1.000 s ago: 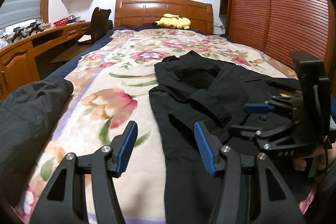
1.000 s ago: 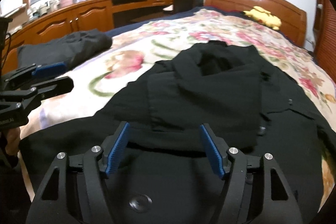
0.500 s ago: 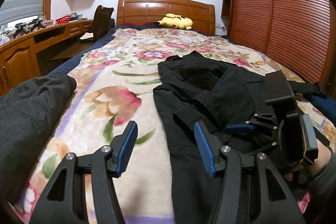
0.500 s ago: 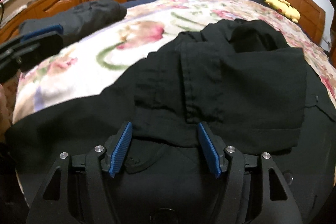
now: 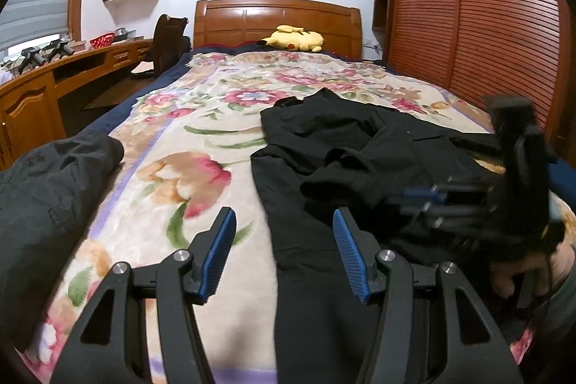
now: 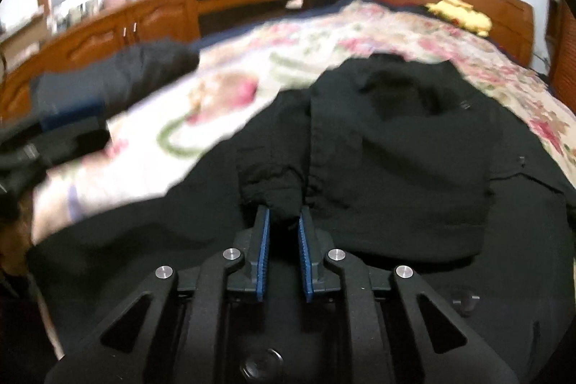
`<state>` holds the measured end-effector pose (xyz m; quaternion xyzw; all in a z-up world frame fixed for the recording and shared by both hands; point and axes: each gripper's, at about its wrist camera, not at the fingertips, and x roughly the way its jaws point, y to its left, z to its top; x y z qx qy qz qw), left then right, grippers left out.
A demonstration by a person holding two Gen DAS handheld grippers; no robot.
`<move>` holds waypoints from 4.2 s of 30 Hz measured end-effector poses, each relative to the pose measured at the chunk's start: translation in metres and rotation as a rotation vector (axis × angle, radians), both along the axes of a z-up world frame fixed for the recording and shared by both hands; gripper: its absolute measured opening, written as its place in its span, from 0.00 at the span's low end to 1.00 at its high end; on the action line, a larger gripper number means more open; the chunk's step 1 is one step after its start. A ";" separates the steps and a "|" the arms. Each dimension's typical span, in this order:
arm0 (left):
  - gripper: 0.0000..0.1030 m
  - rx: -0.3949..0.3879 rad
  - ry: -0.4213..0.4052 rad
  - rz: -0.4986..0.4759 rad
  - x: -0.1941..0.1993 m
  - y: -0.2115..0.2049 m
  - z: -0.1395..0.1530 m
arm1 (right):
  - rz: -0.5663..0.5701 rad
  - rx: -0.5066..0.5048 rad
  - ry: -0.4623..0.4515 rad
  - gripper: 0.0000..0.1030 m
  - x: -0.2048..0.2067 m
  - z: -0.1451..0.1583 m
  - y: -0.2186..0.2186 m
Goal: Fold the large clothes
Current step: 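Grasp the folded sleeve with the right tool and lift it off the coat, then move the right tool to the other sleeve cuff and close on it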
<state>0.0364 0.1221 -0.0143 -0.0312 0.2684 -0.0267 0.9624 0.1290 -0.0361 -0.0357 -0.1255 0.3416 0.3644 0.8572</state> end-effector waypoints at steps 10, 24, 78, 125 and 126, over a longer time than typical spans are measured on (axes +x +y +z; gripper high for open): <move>0.54 -0.008 -0.037 -0.072 -0.003 -0.038 0.012 | -0.150 0.120 -0.126 0.10 -0.004 0.049 -0.079; 0.54 0.014 -0.004 -0.156 0.009 -0.100 0.003 | -0.384 0.131 -0.187 0.10 -0.006 0.066 -0.179; 0.54 -0.011 -0.002 -0.276 0.030 -0.172 0.003 | -0.714 -0.216 -0.131 0.71 -0.009 0.088 -0.408; 0.54 -0.002 0.040 -0.303 0.039 -0.183 -0.006 | -1.123 -0.314 0.120 0.11 0.094 0.067 -0.577; 0.54 -0.002 0.039 -0.302 0.039 -0.183 -0.006 | -1.106 -0.324 0.107 0.08 0.092 0.070 -0.572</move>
